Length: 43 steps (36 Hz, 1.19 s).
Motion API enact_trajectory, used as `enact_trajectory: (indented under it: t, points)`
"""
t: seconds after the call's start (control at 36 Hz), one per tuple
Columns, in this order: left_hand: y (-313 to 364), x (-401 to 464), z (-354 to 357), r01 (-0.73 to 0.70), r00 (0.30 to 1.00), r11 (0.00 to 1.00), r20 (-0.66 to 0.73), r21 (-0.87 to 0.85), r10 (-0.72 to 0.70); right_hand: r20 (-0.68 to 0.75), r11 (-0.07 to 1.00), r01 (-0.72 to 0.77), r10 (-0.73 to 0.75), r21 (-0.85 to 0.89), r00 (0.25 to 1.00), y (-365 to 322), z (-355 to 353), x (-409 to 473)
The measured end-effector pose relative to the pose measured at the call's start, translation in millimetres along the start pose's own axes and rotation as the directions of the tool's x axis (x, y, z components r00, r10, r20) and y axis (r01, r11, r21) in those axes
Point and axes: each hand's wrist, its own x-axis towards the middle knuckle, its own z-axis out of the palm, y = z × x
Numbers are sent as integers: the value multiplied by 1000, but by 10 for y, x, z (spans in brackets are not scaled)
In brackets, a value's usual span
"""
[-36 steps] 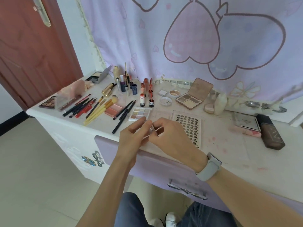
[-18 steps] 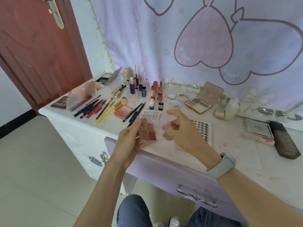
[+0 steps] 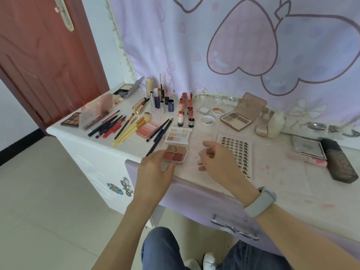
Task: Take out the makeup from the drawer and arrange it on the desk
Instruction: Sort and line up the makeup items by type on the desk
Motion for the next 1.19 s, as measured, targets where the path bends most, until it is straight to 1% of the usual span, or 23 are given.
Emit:
enact_trajectory:
  t: [0.03, 0.06, 0.11, 0.17, 0.25, 0.28, 0.33, 0.44, 0.53, 0.58, 0.61, 0.69, 0.75, 0.83, 0.89, 0.97, 1.03, 1.08, 1.14, 1.19]
  points:
    - [-17, -12, 29, -9, 1000, 999, 6, 52, 9, -11, 990, 55, -57, -133, 998, 23, 10, -7]
    - [-31, -29, 52, -9, 1000, 995, 4, 99, 9, -5, 957, 105, -111, -271, 994, 55, 13, -14]
    - [-62, -50, 88, -12, 1000, 986, -22, 164, 16, 34, 854, 158, -163, -495, 986, 121, 3, -30]
    - [-88, -51, 117, -27, 999, 977, -40, 211, 36, 74, 736, 194, -193, -649, 978, 177, -10, -43]
    - [-120, -22, 150, -31, 997, 964, -57, 266, 48, 159, 517, 290, -284, -805, 946, 226, -21, -34]
    - [-129, -15, 158, -29, 996, 962, -68, 272, 50, 173, 474, 301, -296, -828, 940, 235, -28, -23]
    - [-140, -13, 169, -36, 993, 956, -97, 290, 67, 179, 426, 311, -322, -849, 930, 251, -40, -8]
    - [-132, -14, 182, -45, 985, 941, -142, 334, 97, 216, 391, 402, -439, -828, 872, 251, -44, -50]
    - [-110, 0, 180, -29, 984, 944, -155, 328, 84, 290, 376, 454, -417, -808, 861, 275, -53, -88]
    - [-91, 0, 177, -27, 986, 945, -147, 326, 79, 286, 420, 464, -420, -780, 861, 294, -107, -95]
    - [-71, -9, 180, -33, 986, 948, -146, 318, 83, 262, 462, 465, -437, -755, 860, 282, -149, -105]
    - [57, -57, 214, -68, 981, 963, -157, 263, 112, 128, 595, 466, -520, -655, 844, 259, -364, -158]
    - [193, -99, 269, -122, 974, 968, -160, 220, 159, 41, 631, 455, -558, -628, 829, 303, -581, -215]
    - [450, -148, 404, -238, 954, 954, -141, 182, 265, -88, 668, 381, -556, -639, 827, 451, -998, -285]
    - [653, -164, 516, -297, 944, 943, -105, 148, 314, -198, 692, 294, -537, -659, 820, 590, -1318, -328]
    - [976, -170, 734, -381, 923, 921, -26, 82, 384, -403, 725, 73, -460, -685, 791, 828, -1824, -386]
    - [1172, -180, 886, -419, 908, 907, 28, 45, 418, -519, 736, -130, -330, -665, 788, 973, -2104, -391]
    - [1372, -197, 1059, -444, 893, 896, 81, 6, 442, -587, 730, -330, -119, -599, 801, 1102, -2324, -389]
    - [1475, -195, 1191, -460, 881, 888, 123, 9, 456, -570, 715, -442, 74, -542, 819, 1171, -2380, -365]
    - [1593, -204, 1317, -465, 874, 886, 160, -2, 459, -522, 685, -480, 168, -548, 836, 1247, -2430, -353]
